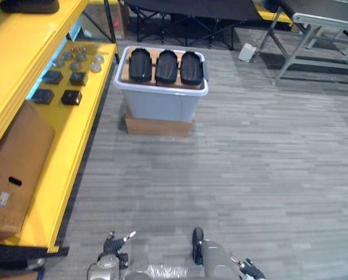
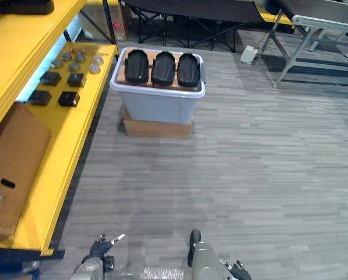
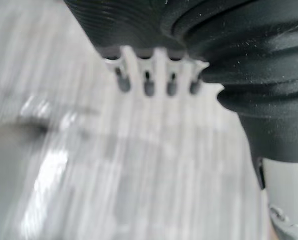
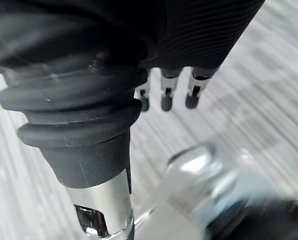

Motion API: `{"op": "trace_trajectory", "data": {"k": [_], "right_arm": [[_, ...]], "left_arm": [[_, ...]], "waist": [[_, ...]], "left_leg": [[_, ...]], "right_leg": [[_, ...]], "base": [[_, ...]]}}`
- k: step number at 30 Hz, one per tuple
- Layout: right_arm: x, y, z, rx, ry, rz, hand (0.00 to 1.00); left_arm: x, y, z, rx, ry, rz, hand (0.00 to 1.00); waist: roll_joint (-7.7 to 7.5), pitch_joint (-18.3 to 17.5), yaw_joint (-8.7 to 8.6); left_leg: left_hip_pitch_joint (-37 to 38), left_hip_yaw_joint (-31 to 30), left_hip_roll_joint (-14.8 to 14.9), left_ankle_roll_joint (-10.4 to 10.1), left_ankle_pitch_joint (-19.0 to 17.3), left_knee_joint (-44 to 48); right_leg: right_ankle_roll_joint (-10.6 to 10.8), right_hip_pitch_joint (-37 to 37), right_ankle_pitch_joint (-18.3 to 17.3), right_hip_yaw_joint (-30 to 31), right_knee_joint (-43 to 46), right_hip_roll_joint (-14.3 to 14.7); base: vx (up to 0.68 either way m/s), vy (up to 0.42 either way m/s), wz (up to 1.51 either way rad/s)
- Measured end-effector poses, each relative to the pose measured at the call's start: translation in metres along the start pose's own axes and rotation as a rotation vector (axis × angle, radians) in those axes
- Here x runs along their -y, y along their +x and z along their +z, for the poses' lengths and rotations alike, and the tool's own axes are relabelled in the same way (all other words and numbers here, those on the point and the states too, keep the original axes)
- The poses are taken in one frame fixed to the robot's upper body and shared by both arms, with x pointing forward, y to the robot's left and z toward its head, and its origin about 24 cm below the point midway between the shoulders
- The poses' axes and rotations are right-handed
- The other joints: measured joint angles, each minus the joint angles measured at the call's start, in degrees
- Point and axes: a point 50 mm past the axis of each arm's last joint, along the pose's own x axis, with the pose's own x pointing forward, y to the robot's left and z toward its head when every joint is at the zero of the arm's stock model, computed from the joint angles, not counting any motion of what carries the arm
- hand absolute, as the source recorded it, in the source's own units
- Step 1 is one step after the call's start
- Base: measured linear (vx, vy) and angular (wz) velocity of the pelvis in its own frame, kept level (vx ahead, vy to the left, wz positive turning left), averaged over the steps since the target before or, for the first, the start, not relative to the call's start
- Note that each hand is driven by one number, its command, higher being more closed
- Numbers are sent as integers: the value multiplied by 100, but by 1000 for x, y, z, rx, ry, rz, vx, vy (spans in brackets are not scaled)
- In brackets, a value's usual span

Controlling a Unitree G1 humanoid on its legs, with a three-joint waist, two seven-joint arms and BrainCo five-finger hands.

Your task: Walk over and take plastic housings, then place them on the shelf

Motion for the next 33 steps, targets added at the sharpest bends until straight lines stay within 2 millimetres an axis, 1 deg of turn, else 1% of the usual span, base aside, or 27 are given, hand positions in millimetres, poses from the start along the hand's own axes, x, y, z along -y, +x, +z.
{"op": "trace_trajectory", "data": {"k": [2, 3, 4, 5, 6, 7, 9, 10, 11, 12, 13, 14, 16, 17, 18, 19, 20, 21, 23, 25, 26, 28, 29, 30, 31, 32, 33], "right_arm": [[4, 0, 2, 4, -2, -23, 0], [2, 1, 7, 23, -1, -24, 0], [-3, 3, 17, 55, 1, -10, 0], [-7, 4, 22, 71, 1, 1, 0], [-15, 6, 30, 99, 3, 21, 0], [-18, 6, 35, 117, 12, 19, 0], [-18, 6, 34, 115, 26, 4, 0], [-16, 5, 32, 108, 26, -7, 0], [-17, 5, 25, 86, 41, -10, 0], [-22, 5, 23, 77, 61, 0, 0], [-25, 5, 20, 61, 81, 8, 0], [-25, 5, 14, 35, 86, 9, 0], [-30, 6, 11, 21, 98, 17, 0], [-34, 6, 5, 0, 110, 22, 0], [-35, 5, -3, -26, 130, 22, 0], [-31, 5, -2, -17, 147, 14, 0], [-30, 5, 0, -8, 147, 10, 0], [-30, 5, 2, 8, 134, 17, 0], [-30, 5, 6, 29, 132, 23, 0], [-27, 5, 5, 32, 134, 11, 0], [-26, 4, 4, 28, 134, 6, 0], [-22, 2, -9, -12, 118, -11, 0], [-21, 1, -14, -28, 120, -17, 0], [-10, 1, -10, -25, 117, -53, 0], [0, 0, -9, -21, 107, -86, 0], [3, -1, -9, -21, 104, -99, 0], [8, -2, -10, -23, 108, -120, 0]], "left_arm": [[0, 1, 1, -15, -37, -26, 0], [1, 0, -1, -23, -44, -45, 0], [1, 0, -2, -24, -57, -62, 0], [1, 0, -2, -24, -63, -66, 0], [-1, 0, -2, -26, -81, -69, 0], [-2, 0, -2, -28, -119, -75, 0], [-4, -1, -6, -38, -126, -73, 0], [-5, -1, -7, -40, -126, -70, 0], [-8, -1, -8, -45, -127, -62, 0], [-17, 0, -7, -36, -119, -40, 0], [-28, 1, -5, -30, -106, -15, 0], [-30, 1, -3, -26, -101, -11, 0], [-31, 2, 1, -12, -82, -12, 0], [-32, 3, 7, 4, -66, -11, 0], [-30, 4, 11, 15, -49, -15, 0], [-28, 4, 12, 19, -53, -24, 0], [-25, 4, 11, 20, -50, -34, 0], [-16, 5, 21, 50, -51, -57, 0], [-9, 6, 33, 78, -51, -76, 0], [-3, 7, 43, 104, -72, -102, 0], [-4, 7, 40, 92, -79, -99, 0], [-14, 6, 23, 33, -96, -67, 0], [-17, 6, 18, 15, -99, -58, 0], [-8, 3, 2, -40, -133, -63, 0], [-1, -2, -15, -84, -185, -70, 0], [-1, -3, -19, -97, -211, -68, 0], [2, -3, -21, -112, -259, -66, 0]], "waist": [[34, 43, 99], [18, 32, 132], [30, 34, 161], [39, 34, 168], [54, 36, 210], [33, 58, 281], [125, 107, 298], [155, 120, 333], [21, 115, 438], [-160, 106, 464], [-402, 46, 459], [-605, -32, 415], [-663, 0, 405], [-727, 54, 397], [-779, 120, 405], [-751, 128, 396], [-616, 166, 375], [-555, 144, 260], [-491, 120, 193], [-469, 99, 186], [-483, 89, 196], [-687, -46, 198], [-734, -100, 184], [-386, -171, 195], [-159, -298, 174], [-65, -302, 171], [24, -213, 158]], "left_leg": [[-291, -5, -339, -222, -329, 278], [-321, 178, -724, -339, -426, -253], [-405, 456, -1061, -354, -432, -1017], [-458, 572, -1194, -341, -418, -1450], [-632, 613, -1430, -335, -288, -2330], [-774, 546, -1596, -353, 20, -3213], [-856, 343, -1587, -479, 472, -4285], [-880, 314, -1522, -436, 703, -4298], [-842, 375, -1557, -209, 1199, -4056], [-878, 478, -1722, -45, 1294, -3905], [-922, 560, -1913, 125, 1205, -3714], [-935, 609, -2084, 392, 1088, -3591], [-846, 587, -2143, 666, 893, -3533], [-674, 556, -2212, 680, 766, -3556], [-286, 528, -2306, 686, 628, -3654], [25, 523, -2321, 705, 544, -3749], [312, 443, -2317, 711, 478, -3849], [638, 223, -2275, 673, 427, -3996], [756, 26, -2180, 580, 369, -4104], [946, -236, -1958, 299, 109, -4067], [1026, -255, -1916, 236, 23, -4050], [1284, -482, -1887, -29, -351, -3947], [1289, -540, -1879, -66, -495, -3859], [1238, -591, -1516, -191, -653, -3605], [1079, -523, -1296, -292, -719, -3229], [914, -524, -1181, -297, -718, -2858], [547, -489, -1006, -462, -661, -2022]], "right_leg": [[-77, 856, -48, -58, -450, 60], [-73, 1313, -49, -41, -818, 34], [-44, 1632, -67, 19, -1087, 28], [-29, 1750, -77, 77, -1196, 41], [11, 1882, -109, 165, -1355, 81], [-19, 2009, -216, 271, -1432, 99], [12, 2350, -430, 332, -1577, 260], [17, 2467, -537, 378, -1575, 302], [91, 2582, -818, 463, -1468, 202], [138, 2575, -1113, 499, -1253, 24], [242, 2496, -1353, 467, -1006, -209], [507, 2051, -1530, 463, 115, -441], [1180, 1158, -1086, 438, 1992, -678], [1233, 679, -980, 430, 3010, -871], [983, 371, -1155, 393, 3446, -1043], [847, 266, -1278, 364, 3278, -1071], [744, 226, -1338, 222, 2854, -1054], [685, 131, -1368, 127, 1821, -954], [764, -72, -1255, 261, 1010, -846], [806, -257, -472, 925, -465, -704], [820, -240, -256, 1034, -665, -696], [782, -128, 736, 1197, -940, -712], [712, -154, 1097, 1218, -852, -711], [558, -172, 861, 1030, -518, -427], [456, -153, 632, 936, -539, -239], [365, -81, 561, 853, -561, -178], [276, 229, 495, 713, -699, -98]], "base": [[567, -387, 2], [525, -295, -24], [514, -257, -34], [577, -186, -52], [461, -96, -58], [510, -61, -51], [376, 38, -23], [383, 133, -28], [402, 178, -27], [416, 171, -15], [580, 117, 3], [518, 79, 11], [471, 107, 10], [521, 138, 17], [643, 148, 17], [529, 103, 17], [508, 65, 43], [377, 19, 61], [473, -45, 72], [419, -126, 71], [421, -224, 49], [475, -394, 52], [491, -465, 53], [476, -413, 32], [346, -269, 25], [332, -277, 35], [232, -217, 38]]}}
